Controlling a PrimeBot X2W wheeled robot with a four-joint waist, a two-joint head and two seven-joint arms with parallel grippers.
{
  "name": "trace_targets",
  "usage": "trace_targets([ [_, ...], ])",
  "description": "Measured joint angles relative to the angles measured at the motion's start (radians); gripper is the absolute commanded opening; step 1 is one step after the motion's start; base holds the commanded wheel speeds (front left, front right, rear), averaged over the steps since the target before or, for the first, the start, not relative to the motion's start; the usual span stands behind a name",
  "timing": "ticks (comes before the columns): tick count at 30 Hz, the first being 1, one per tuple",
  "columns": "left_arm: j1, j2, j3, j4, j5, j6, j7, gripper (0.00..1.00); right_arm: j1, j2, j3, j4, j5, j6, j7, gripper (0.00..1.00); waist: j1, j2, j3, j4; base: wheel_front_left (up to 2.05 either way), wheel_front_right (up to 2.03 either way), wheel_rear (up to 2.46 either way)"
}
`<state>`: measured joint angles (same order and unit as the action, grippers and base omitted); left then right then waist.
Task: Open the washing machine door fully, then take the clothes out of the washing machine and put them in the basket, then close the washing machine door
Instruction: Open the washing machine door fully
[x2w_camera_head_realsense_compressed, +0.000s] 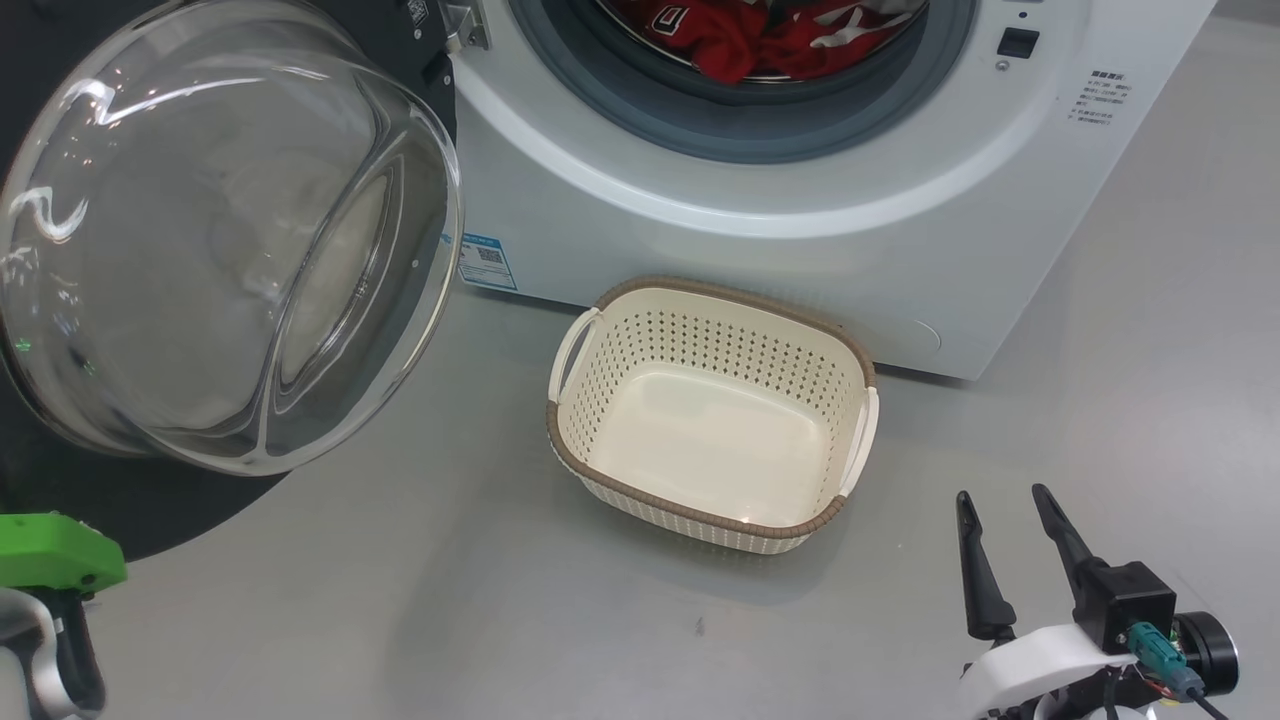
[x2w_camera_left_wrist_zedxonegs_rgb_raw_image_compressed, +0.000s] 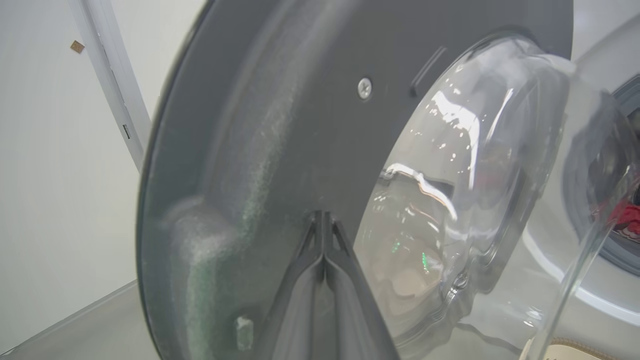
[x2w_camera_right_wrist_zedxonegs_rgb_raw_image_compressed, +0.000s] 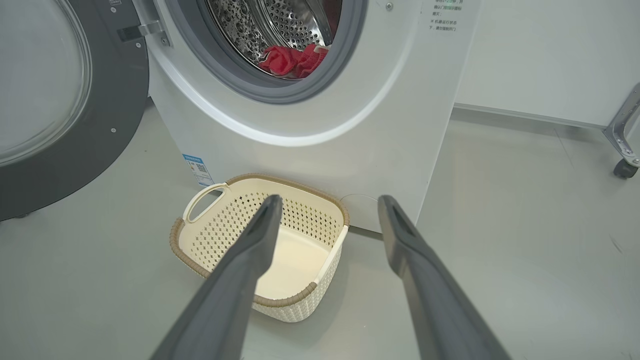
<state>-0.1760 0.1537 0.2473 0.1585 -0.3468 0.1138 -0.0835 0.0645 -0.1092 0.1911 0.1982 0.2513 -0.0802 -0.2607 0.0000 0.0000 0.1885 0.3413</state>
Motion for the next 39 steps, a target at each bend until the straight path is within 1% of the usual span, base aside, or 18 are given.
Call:
trace_targets([
  [5,0.003,-0.023,-0.009,0.004,-0.002,0.0,-0.034,0.0,-0.005,0.0,0.0,0.001,-0.004,0.0,0.0,1.0,0.0,0.0,-0.007,-0.002,0.0,0.0,0.0],
  [11,0.038,-0.036,-0.067,-0.007,0.025,-0.002,-0.06,0.0,-0.005,0.0,-0.017,0.002,-0.006,0.0,0.0,1.0,0.0,0.0,-0.021,0.008,0.0,0.0,0.0],
  [19,0.104,-0.058,-0.103,-0.04,0.036,-0.006,-0.087,0.0,-0.004,0.001,-0.017,0.01,-0.006,0.0,0.0,1.0,0.0,0.0,-0.047,0.027,0.0,0.0,0.0],
  [25,0.161,-0.074,-0.155,-0.066,0.044,-0.035,-0.086,0.0,-0.003,0.009,-0.008,0.015,-0.006,0.0,0.0,1.0,0.0,0.0,-0.074,0.031,0.0,0.0,0.0],
  [28,0.192,-0.074,-0.186,-0.079,0.057,-0.054,-0.085,0.0,0.0,0.013,-0.007,0.018,-0.006,0.0,0.0,1.0,0.0,0.0,-0.089,0.027,0.0,0.0,0.0],
  [29,0.202,-0.076,-0.197,-0.084,0.056,-0.067,-0.085,0.0,0.001,0.013,-0.007,0.019,-0.006,0.0,0.0,1.0,0.0,0.0,-0.094,0.024,0.0,0.0,0.0],
  [31,0.232,-0.077,-0.233,-0.091,0.057,-0.089,-0.075,0.0,0.002,0.015,-0.007,0.019,-0.006,0.0,0.0,1.0,0.0,0.0,-0.105,0.013,0.0,0.0,0.0],
  [36,0.262,-0.077,-0.282,-0.108,0.066,-0.111,-0.059,0.0,0.002,0.016,-0.004,0.019,-0.006,0.0,0.0,1.0,0.0,0.0,-0.119,-0.013,0.0,0.0,0.0],
  [37,0.266,-0.078,-0.29,-0.108,0.065,-0.114,-0.054,0.07,0.002,0.017,-0.004,0.019,-0.006,0.0,0.0,1.0,0.0,0.0,-0.121,-0.019,0.0,0.0,0.0],
  [38,0.27,-0.079,-0.299,-0.107,0.065,-0.12,-0.047,0.29,0.002,0.017,-0.004,0.019,-0.006,0.0,0.0,1.0,0.0,0.0,-0.124,-0.025,0.0,0.0,0.0],
  [39,0.275,-0.079,-0.308,-0.108,0.065,-0.121,-0.044,0.33,0.003,0.017,-0.004,0.019,-0.006,0.0,0.0,1.0,0.0,0.0,-0.126,-0.032,0.0,0.0,0.0],
])
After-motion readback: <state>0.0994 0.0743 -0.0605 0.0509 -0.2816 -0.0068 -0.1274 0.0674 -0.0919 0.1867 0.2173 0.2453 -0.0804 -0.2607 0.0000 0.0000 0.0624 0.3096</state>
